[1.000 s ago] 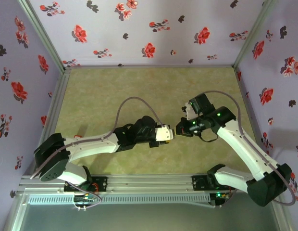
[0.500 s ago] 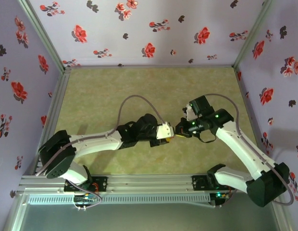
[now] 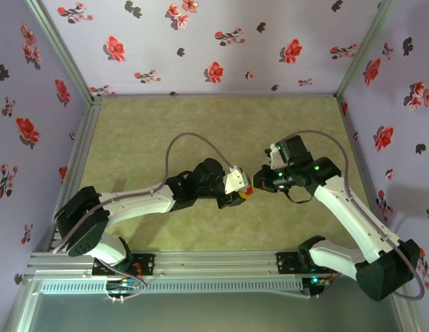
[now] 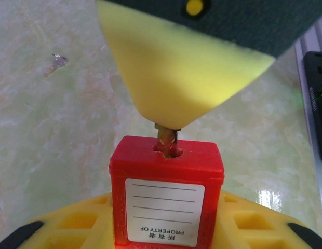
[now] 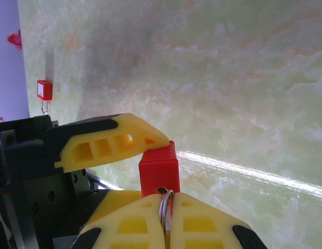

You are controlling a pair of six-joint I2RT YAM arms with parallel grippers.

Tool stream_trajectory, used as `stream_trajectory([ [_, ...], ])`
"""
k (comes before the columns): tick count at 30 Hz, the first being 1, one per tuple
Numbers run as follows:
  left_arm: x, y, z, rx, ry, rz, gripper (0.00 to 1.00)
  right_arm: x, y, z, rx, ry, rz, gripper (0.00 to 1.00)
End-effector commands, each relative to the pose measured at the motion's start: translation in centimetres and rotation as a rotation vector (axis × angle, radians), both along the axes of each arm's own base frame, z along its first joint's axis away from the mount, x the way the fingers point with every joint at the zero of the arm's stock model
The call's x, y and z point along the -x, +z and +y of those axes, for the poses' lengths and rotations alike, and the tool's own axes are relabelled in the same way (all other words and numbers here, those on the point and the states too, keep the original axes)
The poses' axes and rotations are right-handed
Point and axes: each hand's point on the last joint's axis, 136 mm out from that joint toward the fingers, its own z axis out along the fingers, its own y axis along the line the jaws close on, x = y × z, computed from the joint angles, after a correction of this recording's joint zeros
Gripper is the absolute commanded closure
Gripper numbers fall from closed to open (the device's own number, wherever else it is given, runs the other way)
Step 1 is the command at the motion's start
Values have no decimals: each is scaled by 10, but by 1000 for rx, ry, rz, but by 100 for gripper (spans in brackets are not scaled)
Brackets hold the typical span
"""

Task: Unlock with the key

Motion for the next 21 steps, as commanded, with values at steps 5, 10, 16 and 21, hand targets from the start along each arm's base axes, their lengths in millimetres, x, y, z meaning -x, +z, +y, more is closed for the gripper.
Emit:
stream_trajectory([
  [5, 62, 179, -50, 497, -280, -394, 100, 11, 8, 26, -110, 74, 82, 99],
  [10, 66, 175, -51, 478, -288, -420, 100, 12, -2, 27, -110, 75, 121, 100],
  [16, 63, 176, -50, 484, -271, -384, 100, 8, 10, 29, -137, 59, 79, 93],
  [21, 61, 165, -51, 469, -261, -338, 100, 8, 12, 29, -144, 56, 84, 84],
])
